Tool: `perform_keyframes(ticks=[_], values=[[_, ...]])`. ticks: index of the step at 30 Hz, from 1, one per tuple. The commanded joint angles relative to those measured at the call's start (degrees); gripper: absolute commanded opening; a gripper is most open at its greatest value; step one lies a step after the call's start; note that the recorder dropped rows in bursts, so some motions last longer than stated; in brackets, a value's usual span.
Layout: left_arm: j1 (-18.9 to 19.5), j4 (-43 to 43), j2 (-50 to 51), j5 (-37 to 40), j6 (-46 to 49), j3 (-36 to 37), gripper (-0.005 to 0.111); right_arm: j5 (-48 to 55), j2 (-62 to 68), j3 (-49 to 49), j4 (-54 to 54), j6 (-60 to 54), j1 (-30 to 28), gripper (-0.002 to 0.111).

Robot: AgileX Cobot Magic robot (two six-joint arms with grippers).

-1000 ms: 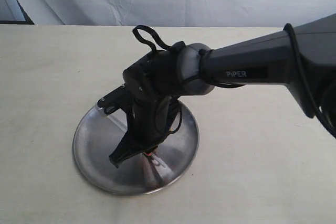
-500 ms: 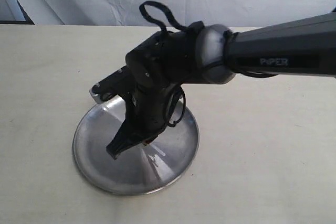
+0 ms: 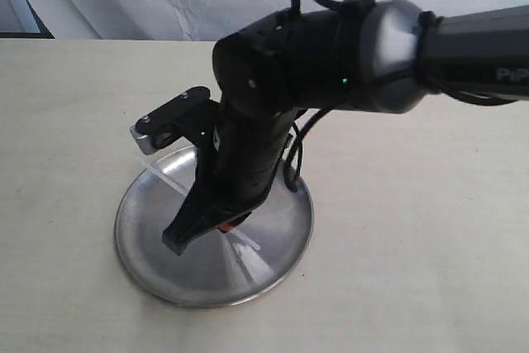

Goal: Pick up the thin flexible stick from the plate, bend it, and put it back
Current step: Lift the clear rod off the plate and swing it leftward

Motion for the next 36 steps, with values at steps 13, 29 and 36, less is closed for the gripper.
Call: perform_keyframes(ticks=[13, 29, 36], values=[[0.1, -19.16, -0.32, -29.53, -19.42, 0.27, 0.0, 2.51, -16.83, 12.69, 31.22, -27.72, 0.24, -0.001], [0.1, 7.48, -0.32, -42.13, -67.61, 0.27, 0.0, -8.47, -16.83, 12.69, 53.3, -39.01, 0.24, -0.001], [0.1, 35.61, -0.32, -46.05, -97.22, 0.27, 0.057, -7.97, -16.83, 12.57, 55.6, -41.01, 0.47, -0.001]])
